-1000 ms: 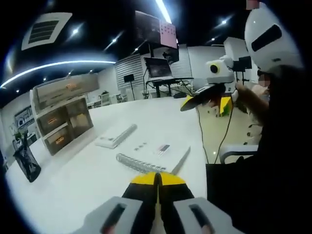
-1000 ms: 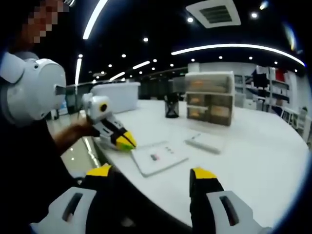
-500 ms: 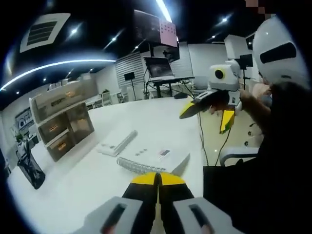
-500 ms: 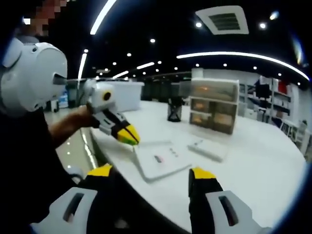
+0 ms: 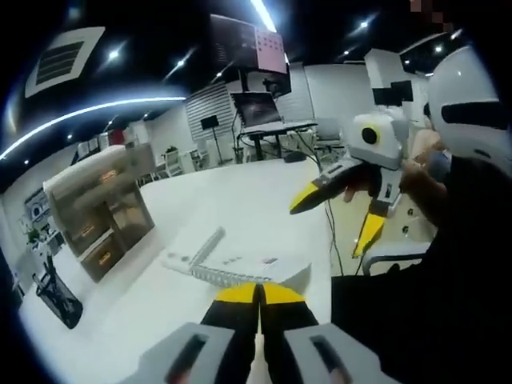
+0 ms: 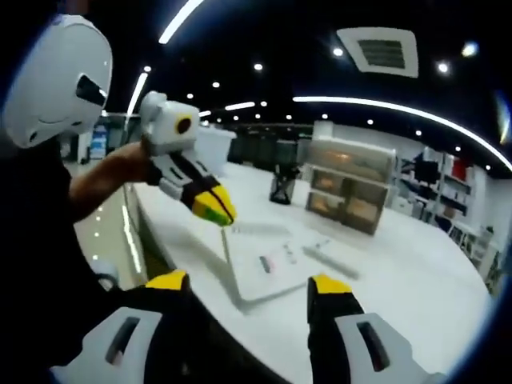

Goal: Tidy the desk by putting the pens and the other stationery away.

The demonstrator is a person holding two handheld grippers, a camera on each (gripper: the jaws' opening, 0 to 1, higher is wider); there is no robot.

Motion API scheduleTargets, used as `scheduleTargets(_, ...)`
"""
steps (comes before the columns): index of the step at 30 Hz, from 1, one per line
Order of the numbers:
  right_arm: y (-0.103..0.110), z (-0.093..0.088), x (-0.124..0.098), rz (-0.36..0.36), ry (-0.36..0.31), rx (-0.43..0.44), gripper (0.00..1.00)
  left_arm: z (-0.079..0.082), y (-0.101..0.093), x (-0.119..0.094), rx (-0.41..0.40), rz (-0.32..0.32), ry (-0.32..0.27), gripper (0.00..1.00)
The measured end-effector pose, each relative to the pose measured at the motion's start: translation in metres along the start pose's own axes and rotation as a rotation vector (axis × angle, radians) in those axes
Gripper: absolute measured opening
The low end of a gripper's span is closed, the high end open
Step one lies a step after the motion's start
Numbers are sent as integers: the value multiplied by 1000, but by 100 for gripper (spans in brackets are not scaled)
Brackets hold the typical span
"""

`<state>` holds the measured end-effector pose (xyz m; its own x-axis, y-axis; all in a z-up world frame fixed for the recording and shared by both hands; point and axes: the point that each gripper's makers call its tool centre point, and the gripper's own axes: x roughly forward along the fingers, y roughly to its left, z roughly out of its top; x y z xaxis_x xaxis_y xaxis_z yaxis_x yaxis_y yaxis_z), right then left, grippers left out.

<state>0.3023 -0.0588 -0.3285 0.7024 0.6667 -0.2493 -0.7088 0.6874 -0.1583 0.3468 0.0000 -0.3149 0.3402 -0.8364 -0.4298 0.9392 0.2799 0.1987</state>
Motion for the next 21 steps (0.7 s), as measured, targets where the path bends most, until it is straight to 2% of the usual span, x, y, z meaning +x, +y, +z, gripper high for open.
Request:
scheduleTargets(7,2,-3,9,-36,0,-56,52,8,0,1,6,1,10,1)
scheduleTargets(21,1,-13,29,-159,12,-200,44,16,-4,4,42,-2,35,1)
